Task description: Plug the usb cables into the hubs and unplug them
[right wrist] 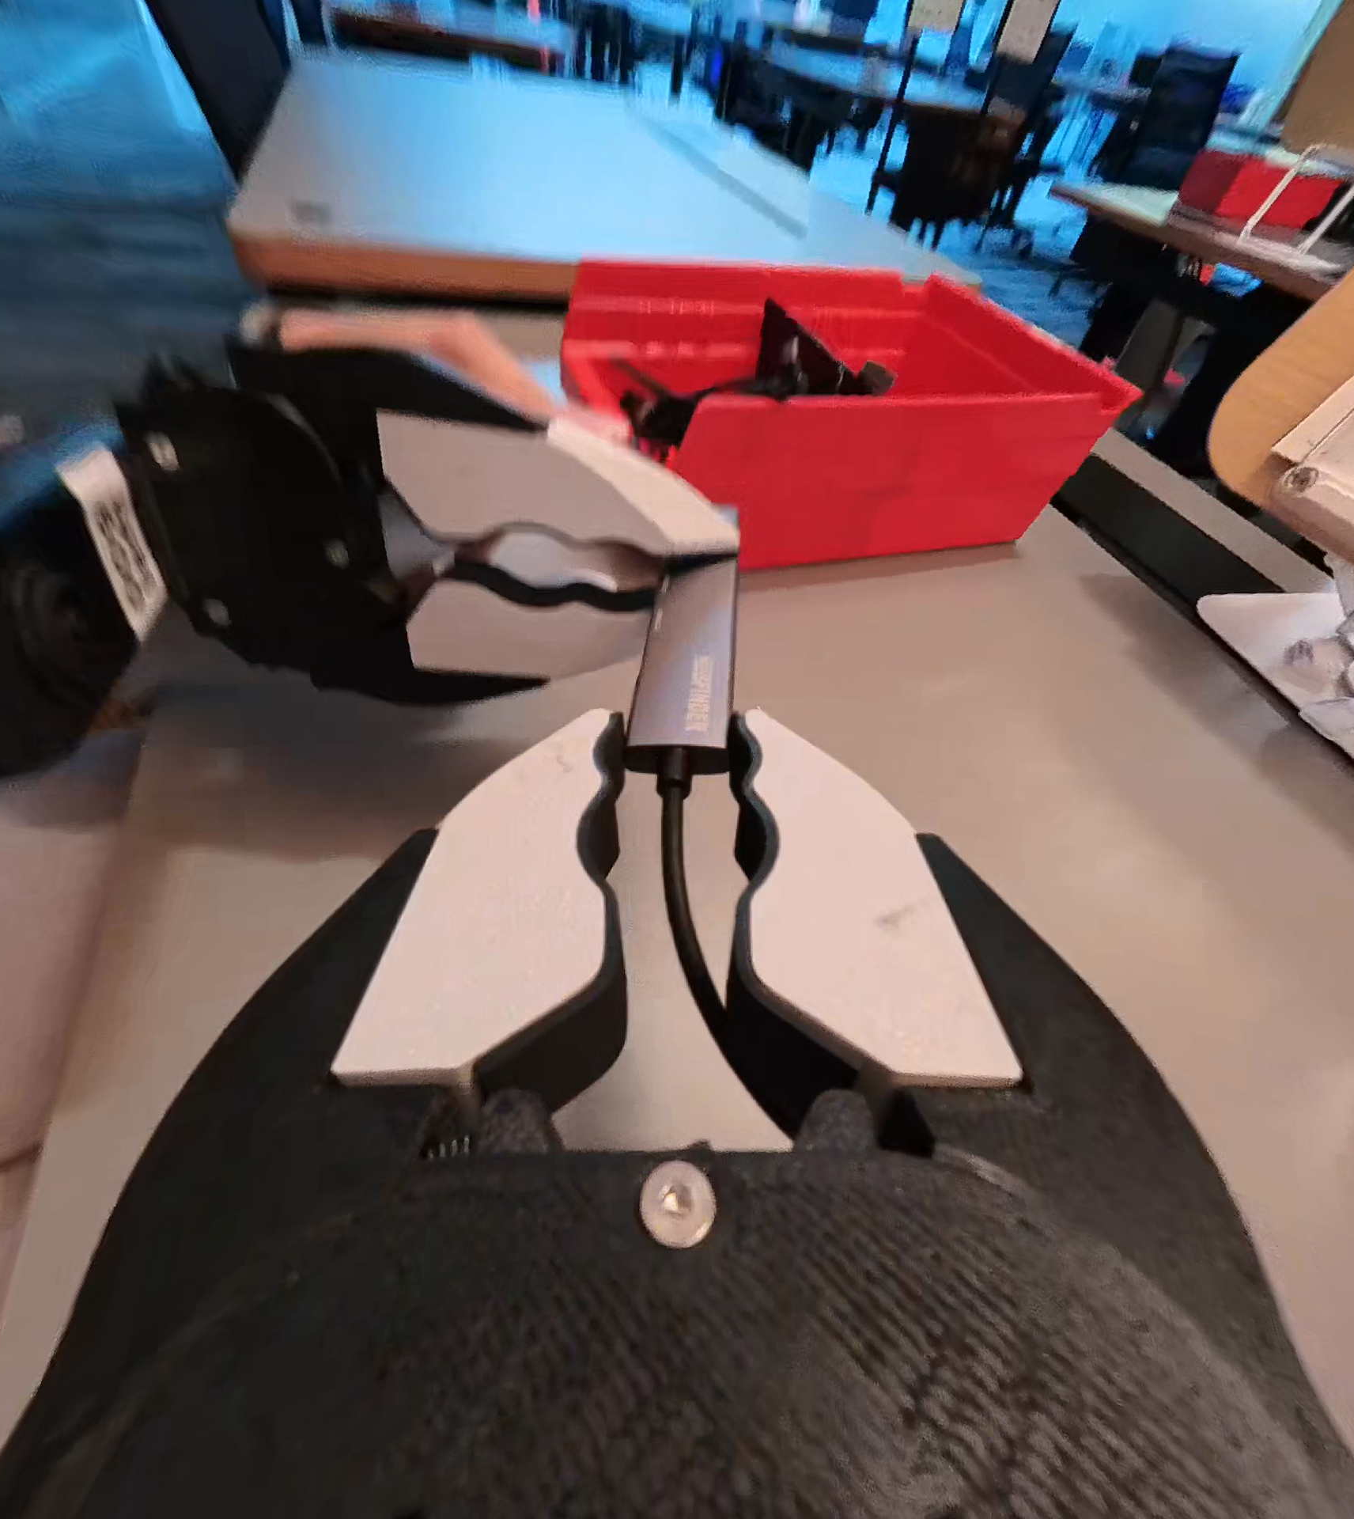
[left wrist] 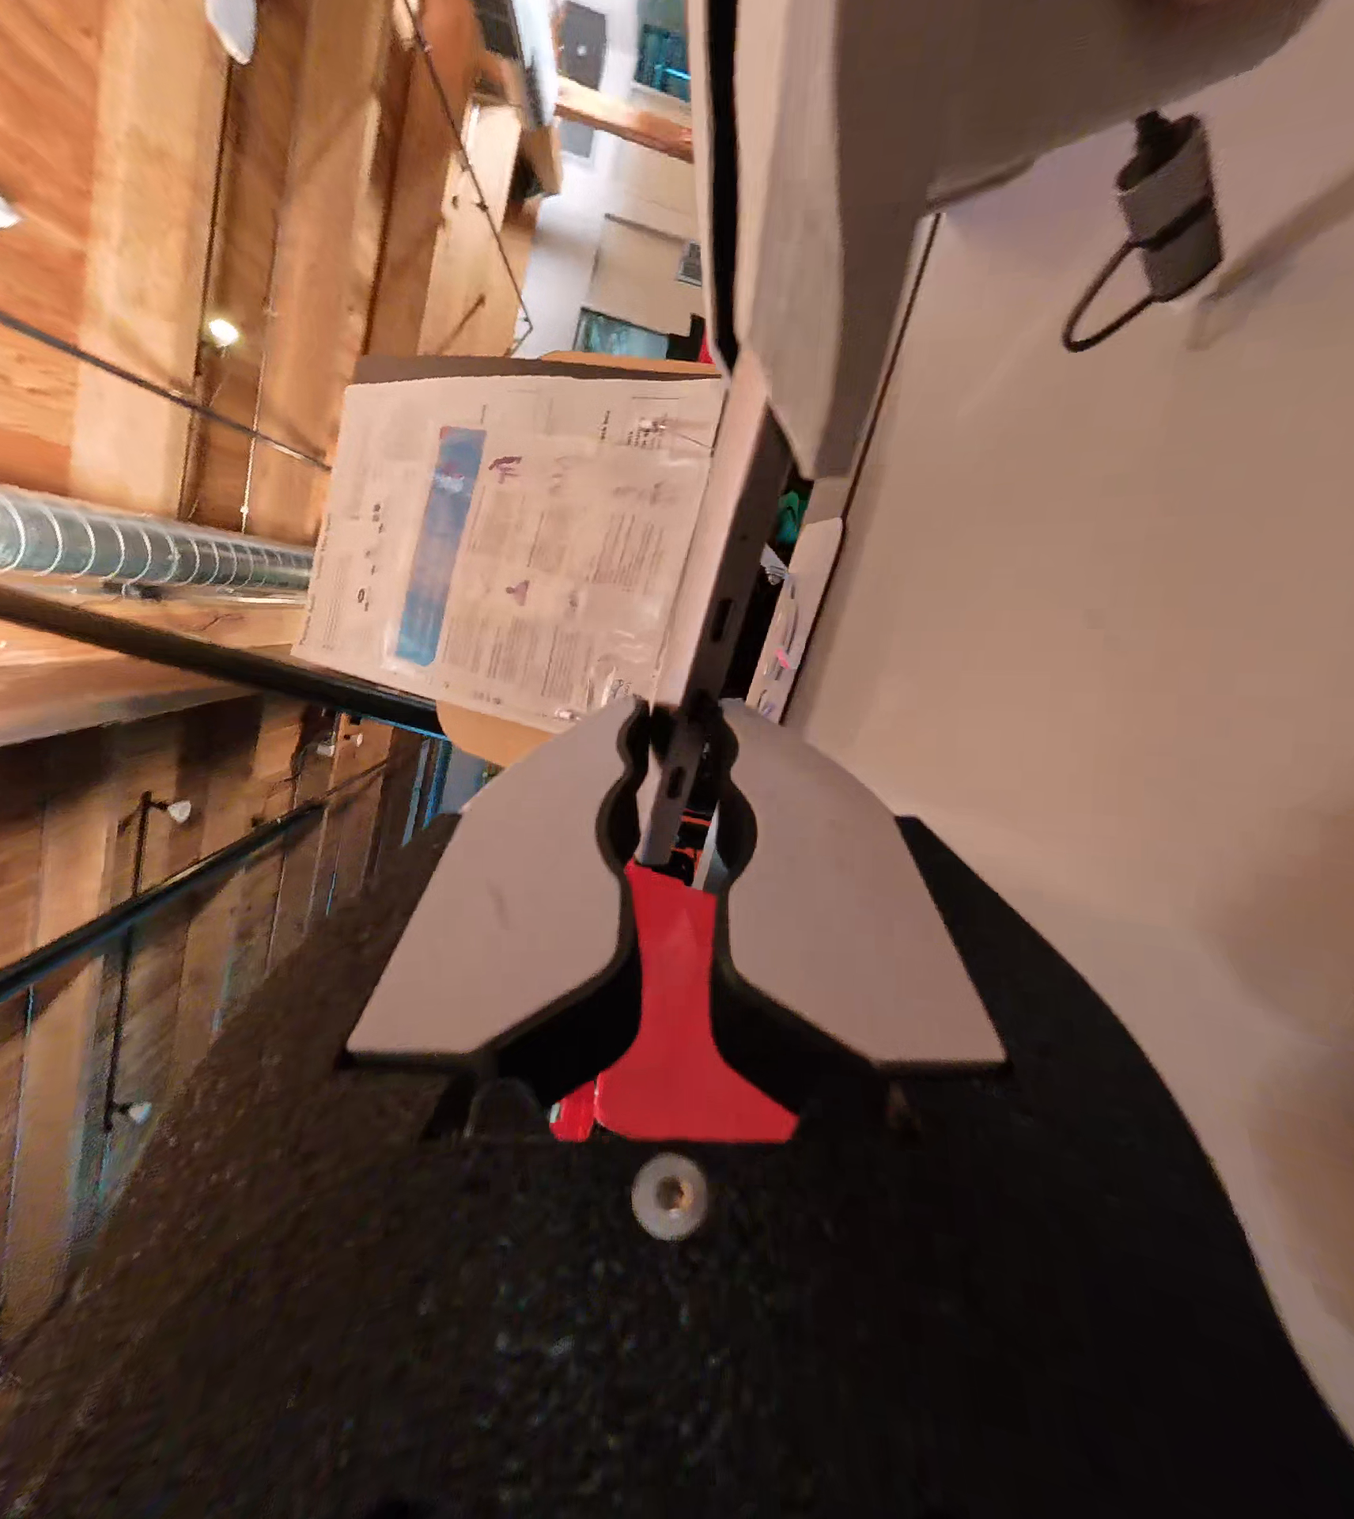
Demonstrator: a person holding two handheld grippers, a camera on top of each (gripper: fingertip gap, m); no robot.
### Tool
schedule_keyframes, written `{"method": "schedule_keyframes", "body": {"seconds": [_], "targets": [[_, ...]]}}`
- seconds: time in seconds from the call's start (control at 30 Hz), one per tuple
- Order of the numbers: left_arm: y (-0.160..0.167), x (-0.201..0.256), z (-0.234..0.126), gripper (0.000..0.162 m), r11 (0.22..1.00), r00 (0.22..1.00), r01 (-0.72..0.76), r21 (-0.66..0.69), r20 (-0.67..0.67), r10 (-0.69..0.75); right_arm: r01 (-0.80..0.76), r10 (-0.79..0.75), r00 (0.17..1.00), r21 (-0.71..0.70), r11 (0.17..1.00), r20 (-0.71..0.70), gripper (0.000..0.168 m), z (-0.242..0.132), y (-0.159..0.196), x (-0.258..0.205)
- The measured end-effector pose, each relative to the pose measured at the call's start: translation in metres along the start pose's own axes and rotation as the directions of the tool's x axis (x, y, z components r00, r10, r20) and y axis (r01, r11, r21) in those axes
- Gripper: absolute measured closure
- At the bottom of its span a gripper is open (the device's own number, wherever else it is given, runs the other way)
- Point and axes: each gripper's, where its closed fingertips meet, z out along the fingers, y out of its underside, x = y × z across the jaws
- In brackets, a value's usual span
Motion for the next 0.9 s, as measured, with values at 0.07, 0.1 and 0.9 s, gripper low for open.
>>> {"method": "schedule_keyframes", "body": {"seconds": [0.07,0.1,0.9], "targets": [[0.0,0.004,0.0,0.154,0.999,0.999,0.044,0.003,0.002,-0.044,-0.079,0.085,0.996,0.136,0.988,-0.04,0.144,-0.003,-0.015,0.006],[0.0,0.005,0.0,0.154,0.997,0.997,0.075,0.0,-0.004,-0.075,-0.081,0.094,0.993,0.168,0.982,-0.075,0.14,-0.003,-0.017,0.009],[-0.011,0.02,-0.001,0.154,0.995,0.997,-0.079,0.061,-0.01,0.08,-0.158,0.182,0.971,0.158,0.975,-0.155,0.135,-0.002,0.007,-0.001]]}}
